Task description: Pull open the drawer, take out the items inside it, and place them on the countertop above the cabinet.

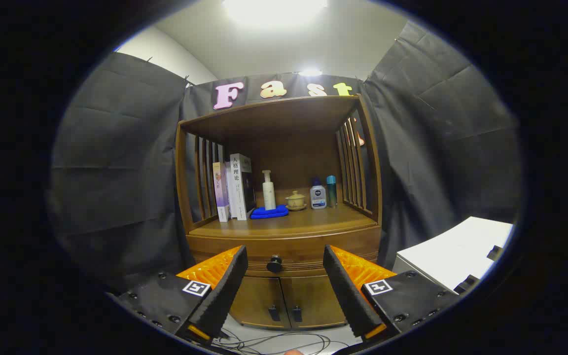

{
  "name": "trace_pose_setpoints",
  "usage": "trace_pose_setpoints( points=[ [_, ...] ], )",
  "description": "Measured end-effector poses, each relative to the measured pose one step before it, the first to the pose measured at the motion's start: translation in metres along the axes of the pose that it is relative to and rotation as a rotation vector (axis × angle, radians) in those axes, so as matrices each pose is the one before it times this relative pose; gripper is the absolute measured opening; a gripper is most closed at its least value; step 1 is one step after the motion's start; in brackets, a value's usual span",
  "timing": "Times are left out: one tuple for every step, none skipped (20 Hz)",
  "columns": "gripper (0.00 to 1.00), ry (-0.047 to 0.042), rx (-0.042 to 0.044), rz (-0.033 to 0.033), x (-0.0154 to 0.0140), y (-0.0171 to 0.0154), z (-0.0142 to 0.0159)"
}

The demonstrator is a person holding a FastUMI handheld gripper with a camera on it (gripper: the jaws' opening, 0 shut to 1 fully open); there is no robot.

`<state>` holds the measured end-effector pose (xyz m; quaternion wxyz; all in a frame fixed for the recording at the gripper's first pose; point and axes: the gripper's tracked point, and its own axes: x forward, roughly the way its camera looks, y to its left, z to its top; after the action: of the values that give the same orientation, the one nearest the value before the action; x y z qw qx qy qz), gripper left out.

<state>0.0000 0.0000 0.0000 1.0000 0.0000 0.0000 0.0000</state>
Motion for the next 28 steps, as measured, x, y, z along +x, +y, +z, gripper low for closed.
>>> trace_pose_setpoints(
  points=[
    [0.97, 0.00285, 0.01024, 0.00375, 0.00086, 0.00044, 0.00003],
    [0.97, -0.00008, 0.00717, 0.00048, 0.00075, -0.00082, -0.00137],
    [0.98, 0.00039, 0.00162, -0.00381, 0.00113, -0.0016, -0.00005],
    [0.98, -0.00145, -0.00012, -0.00299, -0.00038, -0.00163, -0.00006],
    [0.98, 0.00011, -0.00121, -0.00108, -0.00012, -0.00145, 0.00029],
    [0.98, -0.0013, -0.00217, -0.00034, -0.00044, 0.00069, -0.00141],
    [0.98, -0.00167, -0.00223, 0.00073, -0.00033, -0.00052, 0.00065],
    [0.98, -0.00404, -0.00304, 0.00052, 0.0001, 0.00011, 0.00002],
    [0.98, -0.00161, -0.00421, -0.00078, 0.00015, -0.00075, 0.00048],
    [0.98, -0.00173, -0.00341, 0.00003, -0.00032, -0.00037, -0.00111],
    [0.97, 0.00011, -0.00244, 0.00103, 0.00067, 0.00038, -0.00008],
    [0.98, -0.00026, -0.00114, 0.00079, -0.00048, -0.00012, -0.0007],
    [0.97, -0.00259, -0.00158, 0.0005, 0.00069, 0.00048, 0.00072],
    [0.97, -0.0047, -0.00264, -0.00051, -0.00062, 0.00036, 0.00034],
    [0.97, -0.00385, -0.00294, -0.00041, 0.00082, 0.00005, 0.00118],
    [0.97, -0.00387, -0.00096, 0.00093, 0.00009, 0.00074, 0.00001],
    [0.97, -0.00077, -0.00074, 0.0026, 0.00035, 0.00086, 0.00057],
    [0.97, -0.00076, -0.00054, 0.00171, 0.0005, 0.00012, -0.00156],
    [0.97, 0.00041, -0.00207, 0.00071, 0.00049, 0.00021, -0.00041],
    [0.97, 0.00079, -0.00383, -0.00012, 0.00038, -0.00048, -0.00097],
    [0.97, 0.00206, -0.00311, -0.00043, 0.00071, 0.0001, -0.00079],
    [0.97, 0.00161, -0.00043, 0.00084, 0.00002, 0.0005, -0.00145],
    [0.98, 0.0001, 0.00093, 0.00055, 0.00052, -0.00007, -0.0005],
    [0.97, -0.00082, 0.0005, 0.00105, 0.00003, 0.00043, -0.00047],
    [0.97, -0.0005, -0.00155, 0.00104, 0.00103, 0.00067, -0.00018],
    [0.97, -0.00195, -0.00412, 0.00158, 0.00098, 0.00082, -0.00123],
    [0.97, -0.00326, -0.00522, 0.00048, 0.00094, 0.00012, 0.00054],
    [0.97, -0.00349, -0.005, 0.0018, 0.00076, 0.00072, -0.00035]
  ],
)
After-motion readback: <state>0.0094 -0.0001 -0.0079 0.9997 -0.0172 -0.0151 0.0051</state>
